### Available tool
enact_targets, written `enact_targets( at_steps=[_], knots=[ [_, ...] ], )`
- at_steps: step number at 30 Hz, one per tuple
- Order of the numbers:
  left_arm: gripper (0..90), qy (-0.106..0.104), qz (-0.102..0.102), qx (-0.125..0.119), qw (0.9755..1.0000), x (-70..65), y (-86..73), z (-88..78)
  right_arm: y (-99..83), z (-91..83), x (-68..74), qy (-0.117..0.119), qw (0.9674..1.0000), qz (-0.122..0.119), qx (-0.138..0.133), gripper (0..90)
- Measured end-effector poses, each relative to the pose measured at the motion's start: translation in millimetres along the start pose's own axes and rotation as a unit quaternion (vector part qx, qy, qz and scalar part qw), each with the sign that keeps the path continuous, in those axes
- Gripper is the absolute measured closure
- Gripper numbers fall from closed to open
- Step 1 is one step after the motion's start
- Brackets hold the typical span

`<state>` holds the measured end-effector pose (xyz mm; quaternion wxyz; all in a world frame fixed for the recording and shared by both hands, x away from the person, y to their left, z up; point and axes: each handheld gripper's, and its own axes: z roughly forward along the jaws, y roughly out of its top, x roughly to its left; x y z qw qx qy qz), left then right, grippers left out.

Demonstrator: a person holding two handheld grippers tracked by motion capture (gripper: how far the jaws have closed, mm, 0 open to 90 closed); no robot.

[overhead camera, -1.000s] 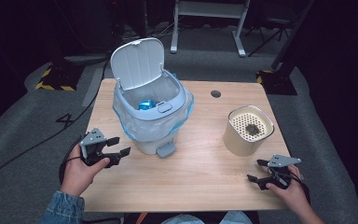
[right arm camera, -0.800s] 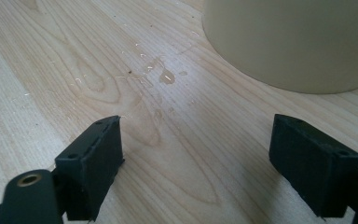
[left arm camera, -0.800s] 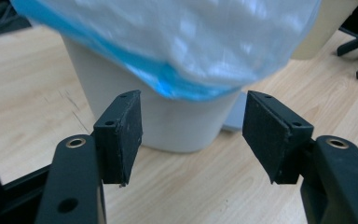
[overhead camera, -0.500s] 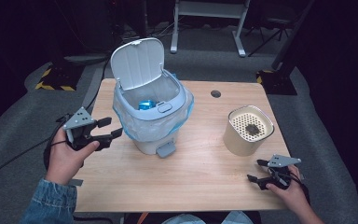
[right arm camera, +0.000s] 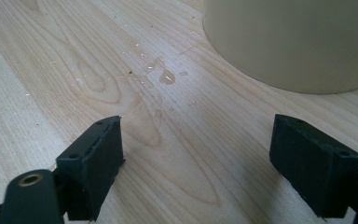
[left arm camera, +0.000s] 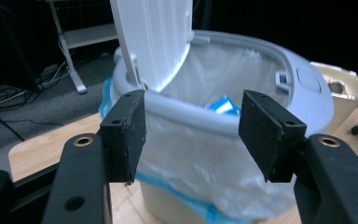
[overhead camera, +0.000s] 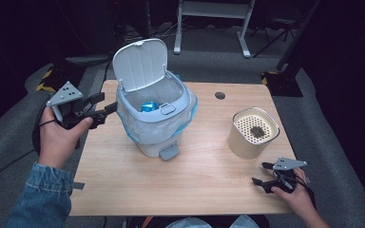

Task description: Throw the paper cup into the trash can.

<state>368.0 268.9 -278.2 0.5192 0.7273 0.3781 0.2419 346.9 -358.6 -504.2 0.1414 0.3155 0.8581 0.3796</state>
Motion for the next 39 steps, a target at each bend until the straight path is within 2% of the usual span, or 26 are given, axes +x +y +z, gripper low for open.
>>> enact_targets(
  at_steps=[3, 6, 8, 13, 20, 22, 23, 25, 29, 31, 34, 39],
  knots=[
    [41.5, 0.015, 0.001, -0.002, 0.9999, 4.4, 11.5, 7.7, -0.1, -0.1, 0.0, 0.001, 1.0000, 0.000, 0.000, 17.9],
    [41.3, 0.018, -0.001, -0.007, 0.9998, 6.0, 18.1, 11.6, -0.2, -0.2, -0.1, 0.001, 1.0000, 0.000, 0.000, 18.2],
    [41.1, 0.024, -0.001, -0.017, 0.9996, 8.0, 28.6, 16.6, -0.3, -0.3, -0.1, 0.001, 1.0000, 0.000, 0.000, 18.2],
    [41.1, 0.032, -0.004, -0.023, 0.9992, 13.6, 40.3, 22.4, -0.2, -0.3, -0.1, 0.002, 1.0000, 0.000, 0.000, 18.2],
    [40.2, 0.054, -0.015, -0.017, 0.9983, 24.6, 49.7, 35.3, -0.2, -0.3, -0.2, 0.002, 1.0000, 0.000, 0.000, 18.2],
    [41.0, 0.050, -0.015, -0.018, 0.9985, 26.5, 50.6, 38.4, -0.2, -0.3, -0.1, 0.002, 1.0000, 0.000, 0.000, 18.2],
    [41.8, 0.031, -0.023, -0.026, 0.9989, 27.4, 51.3, 40.5, -0.2, -0.3, -0.2, 0.002, 1.0000, 0.000, 0.000, 18.2],
    [42.1, 0.017, -0.030, -0.036, 0.9988, 26.5, 52.5, 41.8, -0.3, -0.3, -0.3, 0.002, 1.0000, 0.000, 0.000, 18.2],
    [43.7, 0.007, -0.021, -0.038, 0.9990, 23.1, 54.8, 43.7, -0.3, -0.3, -0.3, 0.002, 1.0000, 0.000, 0.000, 18.2],
    [43.5, 0.010, -0.016, -0.036, 0.9992, 21.7, 54.9, 43.7, -0.3, -0.3, -0.3, 0.002, 1.0000, 0.000, 0.000, 18.2],
    [47.0, 0.005, -0.012, -0.035, 0.9993, 16.9, 55.3, 38.7, -0.3, -0.3, -0.3, 0.002, 1.0000, 0.000, 0.000, 18.2],
    [47.6, -0.008, -0.005, -0.033, 0.9994, 6.9, 56.0, 34.1, -0.3, -0.3, -0.2, 0.002, 1.0000, 0.000, 0.000, 18.2]
  ],
)
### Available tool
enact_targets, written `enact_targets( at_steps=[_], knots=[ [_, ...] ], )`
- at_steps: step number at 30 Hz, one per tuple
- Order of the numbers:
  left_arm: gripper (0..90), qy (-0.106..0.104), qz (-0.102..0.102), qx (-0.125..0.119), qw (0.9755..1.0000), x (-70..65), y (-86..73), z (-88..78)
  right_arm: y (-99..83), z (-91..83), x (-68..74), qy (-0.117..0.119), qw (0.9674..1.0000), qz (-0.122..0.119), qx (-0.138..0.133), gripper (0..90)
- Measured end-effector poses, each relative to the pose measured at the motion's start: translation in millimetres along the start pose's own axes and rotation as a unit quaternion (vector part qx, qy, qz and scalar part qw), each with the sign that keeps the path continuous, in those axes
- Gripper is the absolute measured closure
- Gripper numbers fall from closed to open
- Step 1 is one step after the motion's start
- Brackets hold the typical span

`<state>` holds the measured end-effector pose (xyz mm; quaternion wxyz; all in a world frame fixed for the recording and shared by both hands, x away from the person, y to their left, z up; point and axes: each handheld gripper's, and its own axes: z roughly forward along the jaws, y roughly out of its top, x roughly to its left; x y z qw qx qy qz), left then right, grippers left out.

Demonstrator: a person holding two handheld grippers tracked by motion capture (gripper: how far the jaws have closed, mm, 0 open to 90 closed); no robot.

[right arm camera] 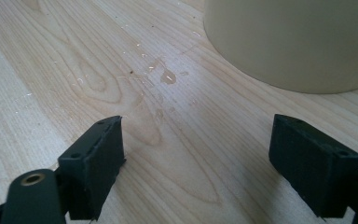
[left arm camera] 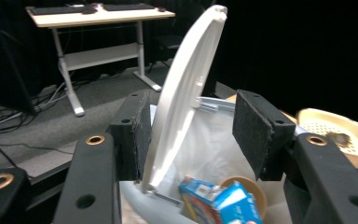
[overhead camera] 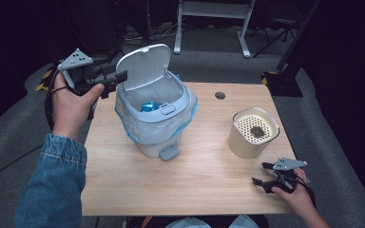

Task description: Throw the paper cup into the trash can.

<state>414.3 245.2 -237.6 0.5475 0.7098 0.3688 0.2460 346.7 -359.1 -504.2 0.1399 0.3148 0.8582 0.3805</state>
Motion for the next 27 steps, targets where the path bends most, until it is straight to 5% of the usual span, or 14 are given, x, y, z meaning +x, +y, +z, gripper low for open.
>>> enact_targets(
  at_steps=[8, 15, 23, 27],
  knots=[
    [48.5, -0.033, 0.020, 0.013, 0.9992, -23.8, -8.3, 6.2, 0.0, 0.0, 0.0, 0.000, 1.0000, 0.000, 0.000, 18.2],
    [52.8, -0.088, 0.008, 0.042, 0.9952, -45.9, -16.5, 16.7, 0.0, 0.0, 0.0, 0.000, 1.0000, 0.000, 0.000, 18.2],
    [57.2, -0.090, 0.004, 0.075, 0.9931, -50.8, -20.4, 30.8, 0.0, 0.1, 0.0, 0.000, 1.0000, 0.000, 0.000, 18.2],
    [67.2, -0.086, 0.010, 0.091, 0.9921, -53.3, -23.0, 40.7, 0.0, 0.0, -0.1, 0.000, 1.0000, 0.000, 0.000, 18.2]
  ],
)
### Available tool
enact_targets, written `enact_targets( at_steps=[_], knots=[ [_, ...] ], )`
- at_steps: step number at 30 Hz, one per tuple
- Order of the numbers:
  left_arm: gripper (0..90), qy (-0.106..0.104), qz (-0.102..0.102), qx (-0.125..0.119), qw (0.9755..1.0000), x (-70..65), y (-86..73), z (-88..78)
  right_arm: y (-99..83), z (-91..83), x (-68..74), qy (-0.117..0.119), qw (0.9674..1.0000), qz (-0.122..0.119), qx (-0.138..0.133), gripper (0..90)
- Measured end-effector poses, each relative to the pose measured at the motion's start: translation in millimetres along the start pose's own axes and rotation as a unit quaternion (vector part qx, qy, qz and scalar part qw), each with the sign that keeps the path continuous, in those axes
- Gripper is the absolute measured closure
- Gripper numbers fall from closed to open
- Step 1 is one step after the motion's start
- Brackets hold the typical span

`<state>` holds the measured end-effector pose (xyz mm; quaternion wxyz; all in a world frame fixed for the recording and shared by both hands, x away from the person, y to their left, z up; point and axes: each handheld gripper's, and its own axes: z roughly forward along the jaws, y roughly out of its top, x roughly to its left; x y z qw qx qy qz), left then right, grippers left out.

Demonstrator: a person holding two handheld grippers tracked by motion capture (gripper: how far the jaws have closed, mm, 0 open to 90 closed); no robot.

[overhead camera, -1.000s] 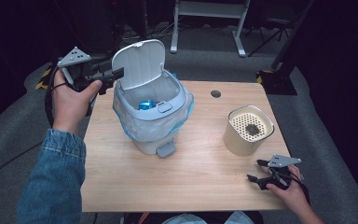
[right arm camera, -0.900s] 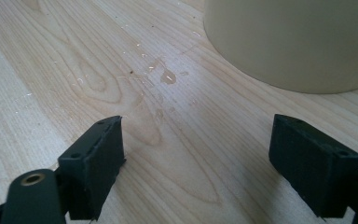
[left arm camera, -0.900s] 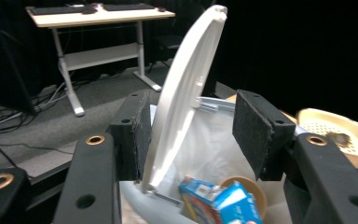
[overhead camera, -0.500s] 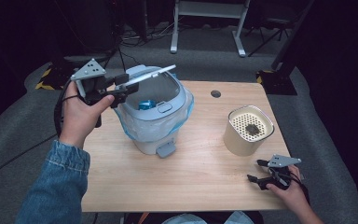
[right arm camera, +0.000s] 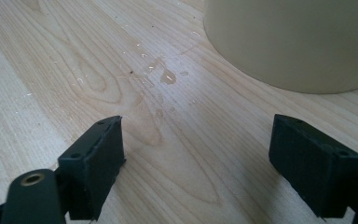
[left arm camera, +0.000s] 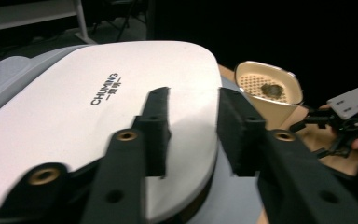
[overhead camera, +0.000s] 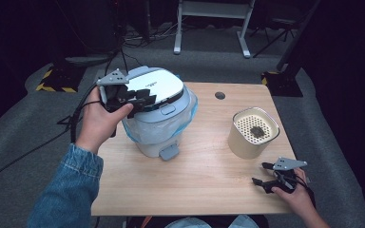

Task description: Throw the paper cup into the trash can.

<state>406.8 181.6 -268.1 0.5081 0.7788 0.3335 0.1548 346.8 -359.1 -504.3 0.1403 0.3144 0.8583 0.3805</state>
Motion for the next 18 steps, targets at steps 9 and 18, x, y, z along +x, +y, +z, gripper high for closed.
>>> enact_targets(
  at_steps=[9, 18],
  knots=[
    [81.0, 0.013, 0.009, 0.019, 0.9997, -1.2, 0.5, 15.7, 0.0, 0.0, 0.0, 0.000, 1.0000, 0.000, 0.000, 18.2],
    [89.9, 0.037, 0.033, 0.039, 0.9980, -11.0, 8.5, 26.8, 0.0, 0.0, 0.0, 0.000, 1.0000, 0.000, 0.000, 18.2]
  ],
)
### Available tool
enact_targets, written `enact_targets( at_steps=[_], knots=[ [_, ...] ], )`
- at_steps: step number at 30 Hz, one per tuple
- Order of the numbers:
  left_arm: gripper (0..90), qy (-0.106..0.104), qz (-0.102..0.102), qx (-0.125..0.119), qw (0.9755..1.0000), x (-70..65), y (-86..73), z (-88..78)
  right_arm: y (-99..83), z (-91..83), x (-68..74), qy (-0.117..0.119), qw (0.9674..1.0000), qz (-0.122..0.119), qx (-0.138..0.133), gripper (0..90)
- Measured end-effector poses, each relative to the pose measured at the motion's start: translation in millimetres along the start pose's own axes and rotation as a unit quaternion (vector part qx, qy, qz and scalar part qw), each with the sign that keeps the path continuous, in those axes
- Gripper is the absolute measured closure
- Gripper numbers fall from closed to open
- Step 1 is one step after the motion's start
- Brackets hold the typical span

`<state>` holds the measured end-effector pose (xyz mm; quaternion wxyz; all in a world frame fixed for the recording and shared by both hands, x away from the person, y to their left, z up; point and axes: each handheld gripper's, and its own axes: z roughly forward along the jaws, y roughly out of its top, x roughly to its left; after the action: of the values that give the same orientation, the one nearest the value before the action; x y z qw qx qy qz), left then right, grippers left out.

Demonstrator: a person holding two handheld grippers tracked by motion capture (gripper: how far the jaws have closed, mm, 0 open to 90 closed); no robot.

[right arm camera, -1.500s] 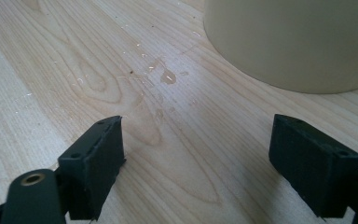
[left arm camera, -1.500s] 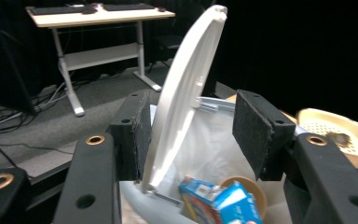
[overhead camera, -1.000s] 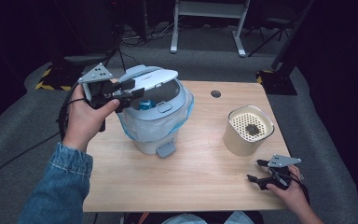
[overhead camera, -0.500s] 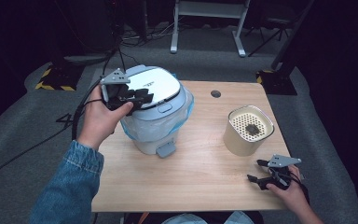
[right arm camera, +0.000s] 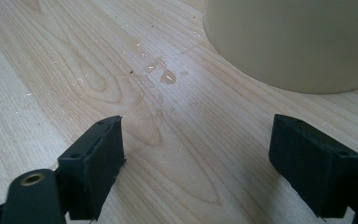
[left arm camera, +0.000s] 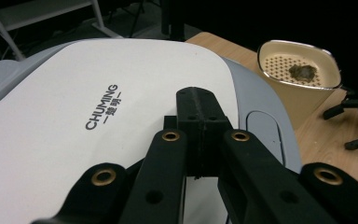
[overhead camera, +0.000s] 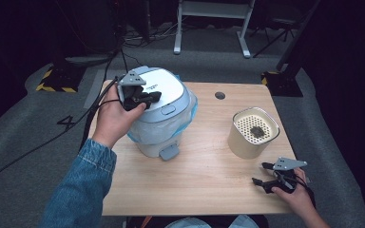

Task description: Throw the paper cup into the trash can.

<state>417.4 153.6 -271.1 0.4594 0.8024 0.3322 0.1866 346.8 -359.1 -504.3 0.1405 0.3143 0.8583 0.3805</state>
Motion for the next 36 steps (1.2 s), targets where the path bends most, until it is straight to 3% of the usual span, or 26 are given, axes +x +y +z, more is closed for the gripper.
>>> enact_targets(
  at_steps=[3, 5, 10, 13, 14, 16, 20, 22, 30, 36],
  knots=[
    [90.0, 0.010, 0.004, 0.012, 0.9999, -2.0, 3.5, 0.7, 0.0, 0.0, 0.0, 0.000, 1.0000, 0.000, 0.000, 18.2],
    [90.0, 0.034, 0.026, 0.031, 0.9986, -6.4, 4.6, 3.3, 0.0, 0.0, 0.0, 0.000, 1.0000, 0.000, 0.000, 18.2],
    [90.0, 0.041, 0.034, 0.021, 0.9984, -6.9, 3.1, 4.9, -0.3, -0.3, 0.1, 0.002, 1.0000, -0.002, 0.000, 18.3],
    [90.0, 0.031, 0.030, 0.008, 0.9990, -3.9, 1.2, 5.4, -0.3, -0.4, 0.0, 0.002, 1.0000, -0.001, 0.000, 18.3],
    [84.5, 0.029, 0.022, 0.004, 0.9993, -3.3, 0.5, 5.2, -0.3, -0.4, -0.1, 0.002, 1.0000, -0.001, 0.000, 18.3],
    [63.0, 0.024, 0.011, 0.000, 0.9997, -2.8, -0.8, 3.9, -0.3, -0.4, -0.1, 0.002, 1.0000, -0.001, 0.000, 18.3],
    [44.2, -0.002, 0.012, -0.027, 0.9996, -6.1, -2.4, -6.1, -0.3, -0.5, -0.4, 0.004, 1.0000, -0.003, 0.000, 18.3],
    [42.4, -0.018, 0.021, -0.039, 0.9989, -11.8, -3.5, -17.2, -0.4, -0.6, -0.9, 0.006, 1.0000, -0.004, 0.000, 18.3],
    [39.1, -0.028, 0.042, -0.046, 0.9977, -26.8, -11.2, -43.0, -0.5, -0.7, -1.4, 0.008, 1.0000, -0.005, 0.000, 18.3],
    [38.4, -0.030, 0.049, -0.046, 0.9973, -36.6, -29.8, -60.7, -0.5, -0.7, -1.2, 0.007, 1.0000, -0.006, 0.000, 18.2]
  ],
)
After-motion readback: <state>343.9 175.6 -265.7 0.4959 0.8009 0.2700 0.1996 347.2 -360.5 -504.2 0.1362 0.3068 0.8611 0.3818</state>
